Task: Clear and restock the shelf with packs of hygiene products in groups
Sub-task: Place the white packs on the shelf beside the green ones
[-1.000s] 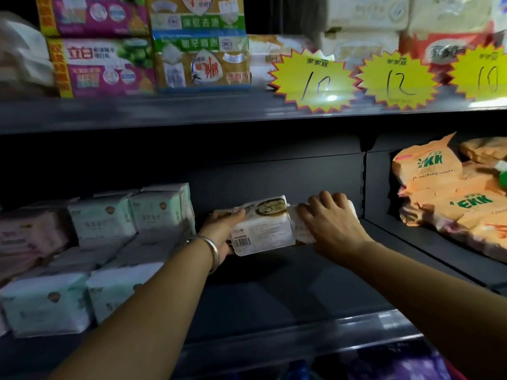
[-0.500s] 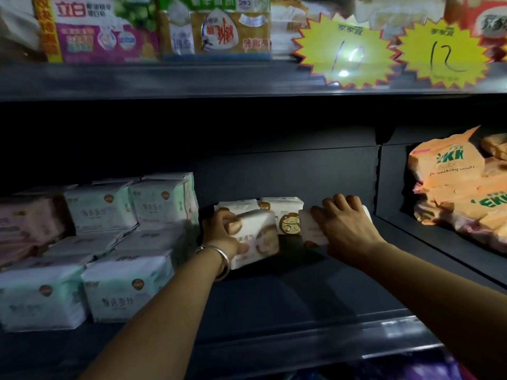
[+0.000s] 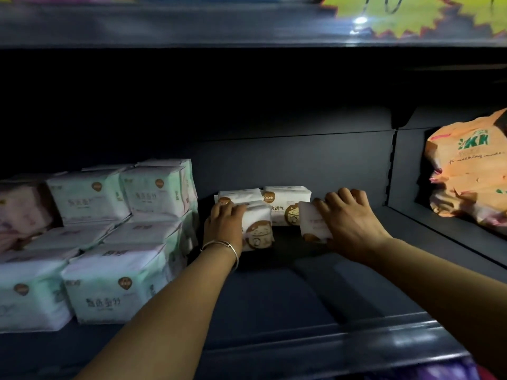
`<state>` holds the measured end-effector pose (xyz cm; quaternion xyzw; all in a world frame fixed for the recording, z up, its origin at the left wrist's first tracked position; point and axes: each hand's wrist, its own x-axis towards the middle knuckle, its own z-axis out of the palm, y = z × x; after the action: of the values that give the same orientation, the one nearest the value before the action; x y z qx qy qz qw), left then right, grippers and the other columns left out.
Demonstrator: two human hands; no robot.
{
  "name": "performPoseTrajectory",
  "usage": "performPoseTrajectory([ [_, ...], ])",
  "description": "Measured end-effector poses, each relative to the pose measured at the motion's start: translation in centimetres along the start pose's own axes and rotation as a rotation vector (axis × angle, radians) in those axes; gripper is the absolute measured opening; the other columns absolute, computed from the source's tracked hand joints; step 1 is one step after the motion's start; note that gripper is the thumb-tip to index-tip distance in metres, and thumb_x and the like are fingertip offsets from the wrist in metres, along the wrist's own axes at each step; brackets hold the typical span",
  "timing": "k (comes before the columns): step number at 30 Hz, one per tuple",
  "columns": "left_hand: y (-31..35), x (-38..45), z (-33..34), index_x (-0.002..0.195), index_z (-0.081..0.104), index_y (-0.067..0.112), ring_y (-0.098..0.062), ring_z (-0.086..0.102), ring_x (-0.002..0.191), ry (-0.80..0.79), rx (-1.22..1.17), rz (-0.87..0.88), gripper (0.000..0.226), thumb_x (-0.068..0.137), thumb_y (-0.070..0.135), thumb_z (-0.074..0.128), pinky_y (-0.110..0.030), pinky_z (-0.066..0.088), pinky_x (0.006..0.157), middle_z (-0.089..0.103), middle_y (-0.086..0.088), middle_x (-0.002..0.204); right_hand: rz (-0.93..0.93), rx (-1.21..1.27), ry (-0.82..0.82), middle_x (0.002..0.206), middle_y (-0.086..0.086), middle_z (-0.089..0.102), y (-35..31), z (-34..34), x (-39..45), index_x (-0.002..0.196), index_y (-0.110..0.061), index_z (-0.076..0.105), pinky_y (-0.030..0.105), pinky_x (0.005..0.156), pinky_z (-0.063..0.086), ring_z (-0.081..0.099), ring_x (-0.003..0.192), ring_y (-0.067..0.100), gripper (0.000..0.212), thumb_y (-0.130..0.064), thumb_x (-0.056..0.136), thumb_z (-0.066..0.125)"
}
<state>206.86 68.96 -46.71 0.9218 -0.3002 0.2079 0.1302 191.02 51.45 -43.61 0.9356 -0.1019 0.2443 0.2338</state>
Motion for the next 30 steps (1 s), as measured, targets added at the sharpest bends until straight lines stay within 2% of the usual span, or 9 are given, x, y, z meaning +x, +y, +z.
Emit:
performPoseTrajectory([
  [3, -0.4, 1.0, 0.4, 0.144, 0.029, 0.022, -0.025, 0.011, 0.142, 0.018, -0.02, 0.019, 0.066, 0.086, 0.012, 0.06, -0.028, 0.017, 0.115, 0.023, -0.004, 0.151, 0.011, 0.095, 0.004, 0.131, 0.005, 0.045, -0.1, 0.5, 0.4, 0.138, -0.017, 0.034, 0.039, 0.104, 0.024, 0.039, 0.119, 0.026, 0.076, -0.071, 0.084, 0.039],
  [6, -0.7, 1.6, 1.3, 0.143, 0.03, 0.024, -0.025, 0.013, 0.142, 0.06, 0.008, 0.013, 0.062, 0.088, 0.011, 0.056, -0.033, 0.021, 0.115, 0.025, -0.003, 0.151, 0.024, 0.132, -0.028, 0.134, 0.003, 0.041, -0.3, 1.1, 0.8, 0.141, -0.02, 0.029, 0.038, 0.108, 0.017, 0.035, 0.122, 0.024, 0.077, -0.072, 0.084, 0.036],
  [11, -0.8, 1.6, 1.6, 0.143, 0.027, 0.029, -0.025, 0.01, 0.143, 0.062, 0.054, -0.004, 0.063, 0.088, 0.016, 0.057, -0.041, 0.02, 0.114, 0.022, 0.001, 0.152, 0.071, 0.227, -0.05, 0.138, 0.001, 0.039, -0.6, 1.2, 1.3, 0.144, -0.022, 0.025, 0.038, 0.11, 0.012, 0.032, 0.126, 0.022, 0.077, -0.067, 0.084, 0.043],
  [17, -0.2, 0.9, 0.4, 0.148, 0.012, 0.033, -0.024, -0.008, 0.146, -0.005, 0.06, 0.025, 0.08, 0.087, 0.016, 0.061, -0.05, 0.0, 0.116, 0.002, 0.002, 0.158, 0.292, 0.512, -0.031, 0.135, 0.001, 0.046, -0.1, 0.0, 1.8, 0.139, -0.022, 0.036, 0.033, 0.105, 0.018, 0.037, 0.125, 0.023, 0.074, -0.048, 0.078, 0.068],
  [20, 1.3, -0.2, -0.9, 0.148, 0.019, 0.024, -0.021, 0.007, 0.145, -0.021, -0.231, 0.1, 0.083, 0.08, -0.002, 0.059, -0.036, 0.012, 0.118, 0.011, 0.001, 0.156, 0.468, 0.903, -0.037, 0.118, 0.0, 0.058, 0.5, -0.8, 1.7, 0.122, -0.024, 0.05, 0.04, 0.104, 0.035, 0.053, 0.112, 0.023, 0.06, -0.039, 0.07, 0.078],
  [22, 2.8, -1.2, -2.3, 0.147, 0.021, 0.021, -0.022, 0.026, 0.139, -0.131, -0.519, 0.073, 0.08, 0.081, -0.005, 0.057, -0.031, 0.029, 0.112, 0.024, -0.003, 0.151, 0.574, 1.205, -0.076, 0.108, -0.001, 0.062, 0.7, -1.6, 1.2, 0.115, -0.025, 0.051, 0.044, 0.088, 0.053, 0.063, 0.098, 0.024, 0.056, -0.026, 0.068, 0.082],
  [24, 3.9, -2.1, -3.3, 0.147, 0.019, 0.027, -0.022, 0.04, 0.128, -0.261, -0.698, 0.039, 0.081, 0.082, -0.003, 0.059, -0.026, 0.039, 0.098, 0.035, -0.005, 0.145, 0.625, 1.401, -0.147, 0.101, 0.001, 0.063, 0.7, -2.6, 0.5, 0.116, -0.02, 0.051, 0.036, 0.068, 0.059, 0.068, 0.082, 0.021, 0.056, -0.015, 0.07, 0.081],
  [27, 4.9, -2.8, -3.9, 0.147, 0.02, 0.028, -0.021, 0.039, 0.132, -0.427, -0.898, -0.013, 0.098, 0.07, 0.024, 0.079, -0.029, 0.03, 0.106, 0.042, 0.002, 0.142, 0.615, 1.502, -0.204, 0.103, 0.007, 0.065, 0.7, -3.6, -0.3, 0.12, -0.015, 0.051, 0.032, 0.059, 0.058, 0.07, 0.078, 0.023, 0.056, -0.014, 0.072, 0.079],
  [30, 5.5, -3.5, -3.4, 0.131, 0.044, 0.026, -0.02, 0.054, 0.12, -0.475, -1.119, -0.078, 0.103, 0.041, 0.048, 0.089, -0.043, 0.039, 0.107, 0.063, 0.003, 0.123, 0.646, 1.641, -0.209, 0.106, 0.012, 0.067, 0.4, -4.1, -0.9, 0.122, -0.011, 0.05, 0.039, 0.066, 0.059, 0.071, 0.083, 0.027, 0.058, -0.016, 0.072, 0.079],
])
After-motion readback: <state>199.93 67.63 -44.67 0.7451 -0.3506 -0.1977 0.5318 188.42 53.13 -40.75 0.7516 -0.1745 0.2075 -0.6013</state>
